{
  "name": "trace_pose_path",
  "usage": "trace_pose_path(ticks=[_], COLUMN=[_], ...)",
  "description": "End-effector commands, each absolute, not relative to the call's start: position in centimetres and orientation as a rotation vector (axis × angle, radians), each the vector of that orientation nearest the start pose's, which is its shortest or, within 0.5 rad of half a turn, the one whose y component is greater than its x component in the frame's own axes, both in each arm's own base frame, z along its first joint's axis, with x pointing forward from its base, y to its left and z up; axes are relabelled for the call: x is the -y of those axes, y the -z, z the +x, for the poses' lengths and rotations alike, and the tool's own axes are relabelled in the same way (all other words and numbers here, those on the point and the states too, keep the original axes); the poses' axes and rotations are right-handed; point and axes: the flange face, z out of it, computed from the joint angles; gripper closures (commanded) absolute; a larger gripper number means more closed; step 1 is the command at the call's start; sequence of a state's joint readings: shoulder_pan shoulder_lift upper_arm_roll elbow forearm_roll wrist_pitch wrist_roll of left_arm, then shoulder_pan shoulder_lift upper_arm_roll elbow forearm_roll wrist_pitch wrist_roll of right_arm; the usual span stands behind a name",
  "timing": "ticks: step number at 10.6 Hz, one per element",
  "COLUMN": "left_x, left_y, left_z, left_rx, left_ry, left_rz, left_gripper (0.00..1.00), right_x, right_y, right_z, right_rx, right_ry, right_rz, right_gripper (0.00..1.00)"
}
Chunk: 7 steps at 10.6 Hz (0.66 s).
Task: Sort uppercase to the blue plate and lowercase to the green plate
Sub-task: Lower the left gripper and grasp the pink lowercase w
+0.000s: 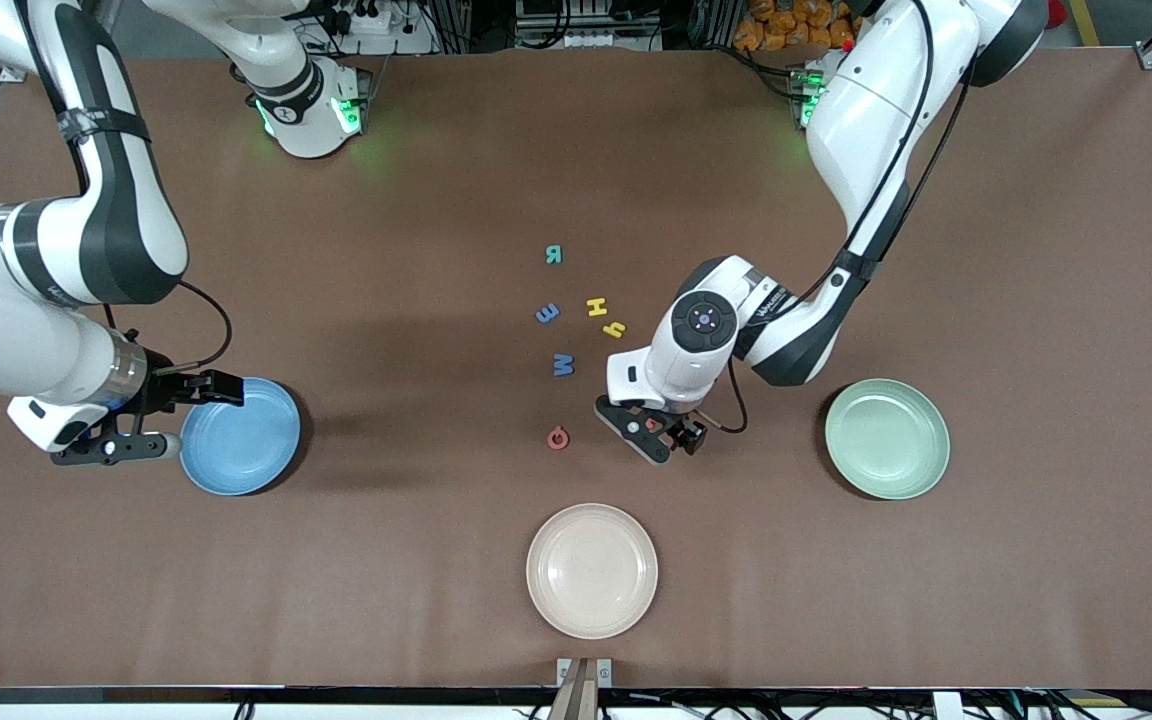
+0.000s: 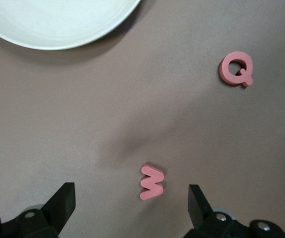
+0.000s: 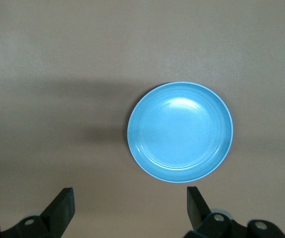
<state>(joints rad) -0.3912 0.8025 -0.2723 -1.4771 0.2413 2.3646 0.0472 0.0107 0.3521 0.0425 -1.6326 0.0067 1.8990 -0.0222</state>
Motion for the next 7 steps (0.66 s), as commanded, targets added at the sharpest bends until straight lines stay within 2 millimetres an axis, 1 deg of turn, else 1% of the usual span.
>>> trace_pose_path(ticks=[1,2,3,5,6,7], left_x=[42.7,42.7,42.7,42.6,42.6,42.6], left_y=[-20.9,-19.8,-18.9,-18.4,-18.4,-18.4], left_z=[60.1,60.0,59.7,59.5,59.5,59.5], left_rx=[-1.257,-1.251,-1.251,-1.258,-1.259,-1.26], left_ry=[0.189,0.166,0.147,0.128,0.123,0.121], left_rz=[-2.914,-2.919,-2.92,-2.92,-2.919,-2.917], left_gripper=[0.0,0.0,0.0,0.0,0.06,0.16], right_x=[-2.9,-2.4,-2.3,-2.5,-2.4,-2.4], right_y=[-40.3,-39.6,-39.3,-38.6,-38.3,-38.3], right_z=[65.1,65.1,65.1,65.0,65.0,65.0], right_rx=[0.091,0.079,0.077,0.079,0.077,0.077], right_ry=[-0.141,-0.162,-0.172,-0.198,-0.205,-0.205], right_rz=[-3.109,-3.108,-3.107,-3.106,-3.105,-3.105], right_gripper=[0.0,0.0,0.0,0.0,0.0,0.0])
